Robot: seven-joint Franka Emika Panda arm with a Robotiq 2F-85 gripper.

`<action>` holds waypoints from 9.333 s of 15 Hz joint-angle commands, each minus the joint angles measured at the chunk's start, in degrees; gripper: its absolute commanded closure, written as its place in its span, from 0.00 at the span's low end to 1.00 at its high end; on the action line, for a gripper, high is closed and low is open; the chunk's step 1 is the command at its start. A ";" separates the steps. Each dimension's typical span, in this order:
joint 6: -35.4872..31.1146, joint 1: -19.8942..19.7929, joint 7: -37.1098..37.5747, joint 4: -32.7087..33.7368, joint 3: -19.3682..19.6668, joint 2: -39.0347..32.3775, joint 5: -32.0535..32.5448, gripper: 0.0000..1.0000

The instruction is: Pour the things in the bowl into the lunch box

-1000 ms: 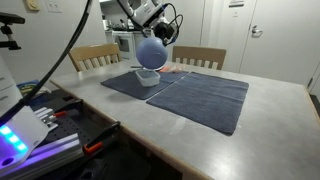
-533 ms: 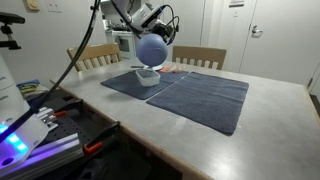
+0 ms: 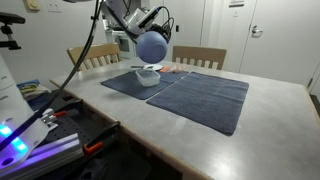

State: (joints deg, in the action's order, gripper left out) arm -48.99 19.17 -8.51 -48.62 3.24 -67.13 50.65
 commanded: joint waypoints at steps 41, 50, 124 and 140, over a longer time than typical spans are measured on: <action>0.37 7.05 -8.35 1.78 -0.81 -5.37 14.17 0.99; 0.18 8.40 -12.92 1.27 -0.51 -7.98 17.55 0.99; -47.46 -18.95 2.30 -40.32 -8.34 26.72 7.81 0.99; -92.46 -30.27 -4.86 -60.36 -2.89 36.70 -6.55 0.99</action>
State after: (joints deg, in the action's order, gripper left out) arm -137.87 -10.33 -9.55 -104.80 -0.35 -33.32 48.24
